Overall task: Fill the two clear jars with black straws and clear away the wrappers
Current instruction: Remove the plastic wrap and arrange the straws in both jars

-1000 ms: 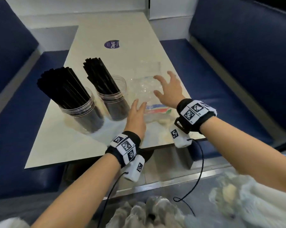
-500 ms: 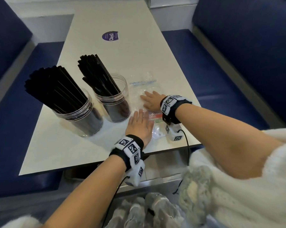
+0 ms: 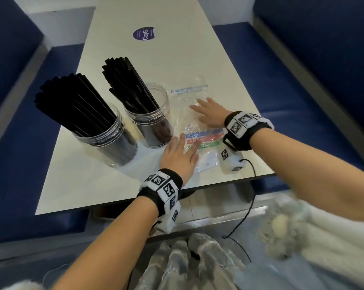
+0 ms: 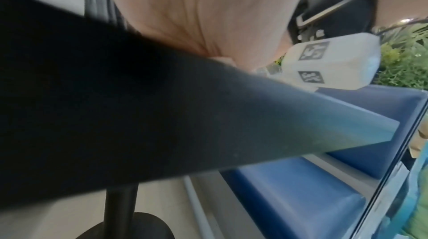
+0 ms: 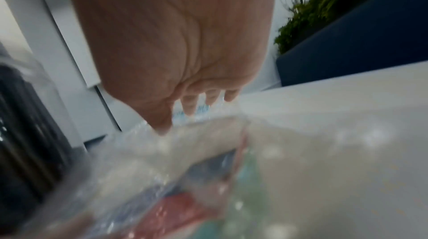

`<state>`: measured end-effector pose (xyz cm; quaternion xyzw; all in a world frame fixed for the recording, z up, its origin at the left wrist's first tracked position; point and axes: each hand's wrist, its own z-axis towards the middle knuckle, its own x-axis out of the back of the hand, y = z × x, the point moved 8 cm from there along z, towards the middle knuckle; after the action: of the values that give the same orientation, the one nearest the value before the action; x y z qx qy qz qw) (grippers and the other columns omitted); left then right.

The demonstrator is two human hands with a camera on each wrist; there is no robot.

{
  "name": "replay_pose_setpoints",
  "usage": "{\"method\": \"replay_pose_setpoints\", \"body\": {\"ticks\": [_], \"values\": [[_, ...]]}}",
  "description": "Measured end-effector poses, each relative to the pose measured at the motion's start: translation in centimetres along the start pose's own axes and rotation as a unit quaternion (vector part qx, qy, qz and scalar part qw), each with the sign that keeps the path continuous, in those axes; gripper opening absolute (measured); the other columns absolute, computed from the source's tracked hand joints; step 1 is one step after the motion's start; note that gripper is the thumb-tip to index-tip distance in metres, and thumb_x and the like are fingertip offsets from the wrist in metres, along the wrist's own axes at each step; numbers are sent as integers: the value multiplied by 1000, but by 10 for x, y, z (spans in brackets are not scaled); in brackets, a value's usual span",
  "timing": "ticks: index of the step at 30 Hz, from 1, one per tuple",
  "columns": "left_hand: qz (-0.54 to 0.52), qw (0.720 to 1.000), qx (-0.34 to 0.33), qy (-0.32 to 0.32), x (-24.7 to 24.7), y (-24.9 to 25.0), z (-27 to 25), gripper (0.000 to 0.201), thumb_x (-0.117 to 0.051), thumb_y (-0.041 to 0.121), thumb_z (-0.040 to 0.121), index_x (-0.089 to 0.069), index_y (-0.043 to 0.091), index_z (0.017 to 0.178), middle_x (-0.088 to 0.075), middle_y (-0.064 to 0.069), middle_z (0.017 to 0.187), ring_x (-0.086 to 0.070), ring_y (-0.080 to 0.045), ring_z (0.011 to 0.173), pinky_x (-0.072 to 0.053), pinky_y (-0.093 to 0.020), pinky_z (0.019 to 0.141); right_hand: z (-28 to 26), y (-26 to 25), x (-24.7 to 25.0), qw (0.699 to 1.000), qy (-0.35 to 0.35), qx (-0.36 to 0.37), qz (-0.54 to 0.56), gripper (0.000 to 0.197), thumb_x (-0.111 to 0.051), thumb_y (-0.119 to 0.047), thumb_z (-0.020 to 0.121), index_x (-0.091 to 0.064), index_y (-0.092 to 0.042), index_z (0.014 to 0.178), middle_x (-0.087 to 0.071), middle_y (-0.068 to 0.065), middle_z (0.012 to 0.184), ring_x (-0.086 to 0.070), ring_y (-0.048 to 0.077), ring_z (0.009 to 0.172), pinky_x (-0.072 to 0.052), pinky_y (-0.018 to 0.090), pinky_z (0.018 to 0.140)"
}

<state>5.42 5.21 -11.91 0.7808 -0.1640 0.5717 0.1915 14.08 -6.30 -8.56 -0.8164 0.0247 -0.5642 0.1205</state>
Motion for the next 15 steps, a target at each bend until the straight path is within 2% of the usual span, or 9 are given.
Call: {"method": "replay_pose_setpoints", "body": {"ticks": [2, 5, 7, 11, 13, 15], "values": [[13, 1000, 4, 1, 3, 1, -1, 50, -15, 40, 102, -1, 36, 149, 2, -7, 160, -6, -31, 143, -7, -42, 115, -17, 13, 4, 999, 25, -16, 35, 47, -35, -15, 96, -29, -19, 142, -14, 11, 155, -13, 31, 142, -10, 38, 116], [-3, 1000, 0, 2, 5, 3, 0, 50, -18, 38, 102, -5, 35, 149, -1, -9, 159, -9, -34, 142, -9, -43, 115, -33, 10, -11, 1000, 0, -3, 24, 41, -41, -18, 94, -42, -20, 134, -28, 8, 150, -27, 32, 135, -20, 41, 114], [-24, 1000, 6, 7, 7, 1, -1, 50, -20, 37, 102, -7, 33, 149, -1, -9, 159, -8, -34, 143, -8, -42, 116, -34, 5, -26, 1000, -13, 17, 12, 40, -39, -19, 95, -42, -19, 135, -33, 8, 148, -32, 30, 133, -25, 42, 113], [-90, 996, 8, 12, 8, -2, -13, 54, -27, 36, 101, -8, 25, 151, 1, -9, 160, -3, -29, 146, -6, -37, 118, -36, 0, -24, 999, 19, 30, -4, 38, -41, -24, 95, -43, -19, 133, -40, 6, 144, -37, 27, 129, -30, 41, 110], [-157, 987, 12, 40, 16, -7, -23, 54, -35, 33, 100, -18, 19, 149, -8, -7, 159, -11, -24, 146, -14, -35, 117, -36, -1, -18, 998, 25, 38, -36, 38, -41, -26, 95, -45, -18, 132, -39, 8, 145, -36, 28, 130, -28, 39, 109], [-218, 971, 38, 90, 30, -17, -36, 50, -42, 30, 98, -31, 16, 144, -25, -5, 154, -25, -22, 141, -26, -34, 113, -38, -2, -7, 997, 40, 40, -48, 42, -39, -26, 96, -38, -20, 138, -28, 6, 152, -28, 27, 137, -19, 37, 113]]}}
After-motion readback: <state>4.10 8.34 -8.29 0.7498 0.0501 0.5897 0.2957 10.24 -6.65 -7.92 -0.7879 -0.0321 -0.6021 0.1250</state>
